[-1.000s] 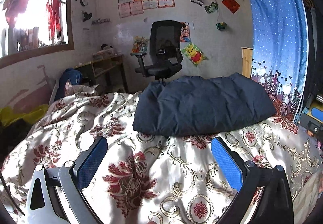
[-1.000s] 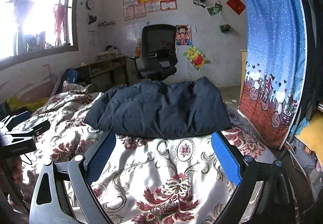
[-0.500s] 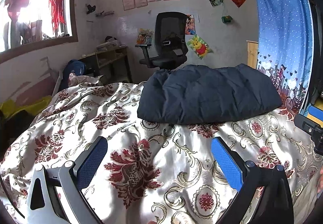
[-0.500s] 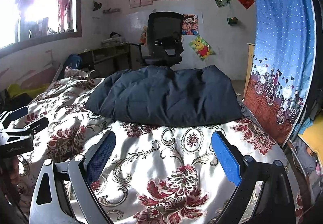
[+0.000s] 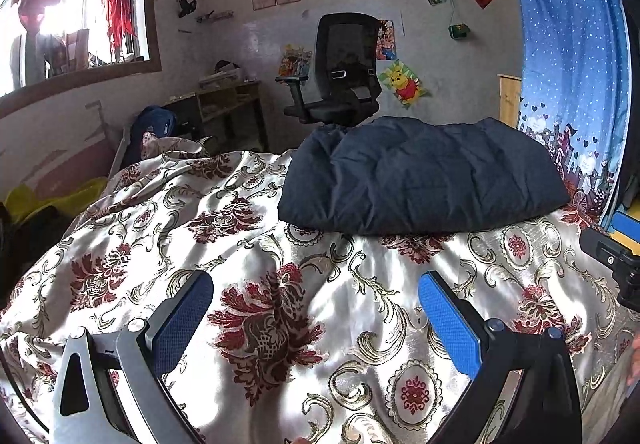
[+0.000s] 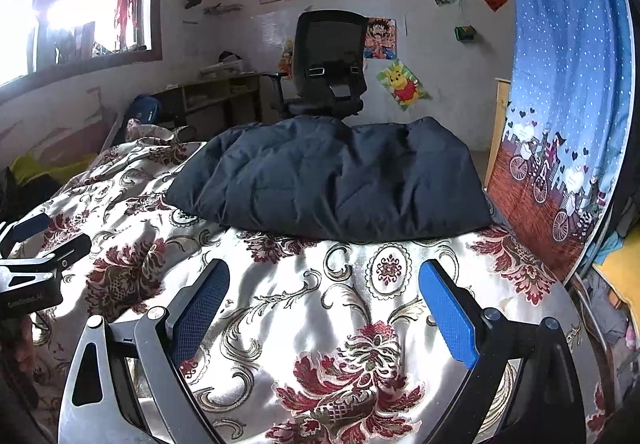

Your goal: Fold large clothes

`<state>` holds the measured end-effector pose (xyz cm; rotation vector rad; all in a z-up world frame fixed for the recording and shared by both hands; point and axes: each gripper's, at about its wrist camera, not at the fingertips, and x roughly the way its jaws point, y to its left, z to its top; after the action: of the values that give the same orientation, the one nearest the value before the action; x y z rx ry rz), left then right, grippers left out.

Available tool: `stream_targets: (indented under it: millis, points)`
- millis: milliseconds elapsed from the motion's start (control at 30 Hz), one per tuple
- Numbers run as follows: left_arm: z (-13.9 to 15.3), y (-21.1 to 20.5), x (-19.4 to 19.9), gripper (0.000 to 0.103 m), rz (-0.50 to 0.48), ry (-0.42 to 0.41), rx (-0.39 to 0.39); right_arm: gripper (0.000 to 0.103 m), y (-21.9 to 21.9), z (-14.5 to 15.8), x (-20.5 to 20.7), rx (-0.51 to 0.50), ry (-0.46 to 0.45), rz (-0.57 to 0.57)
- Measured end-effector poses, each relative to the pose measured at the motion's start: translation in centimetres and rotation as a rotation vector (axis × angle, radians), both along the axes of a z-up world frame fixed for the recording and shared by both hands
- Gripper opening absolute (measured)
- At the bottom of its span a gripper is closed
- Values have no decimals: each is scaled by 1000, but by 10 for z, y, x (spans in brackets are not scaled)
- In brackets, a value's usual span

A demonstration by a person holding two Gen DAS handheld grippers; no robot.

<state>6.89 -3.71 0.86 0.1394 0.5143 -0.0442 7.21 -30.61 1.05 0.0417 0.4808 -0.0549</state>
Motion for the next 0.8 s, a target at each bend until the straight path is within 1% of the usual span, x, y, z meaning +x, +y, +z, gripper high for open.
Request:
stream_targets:
  millis: [800]
  points:
    - [1,-2,0,103,2,-2,0,93,3,-1,2,-14,15,-3]
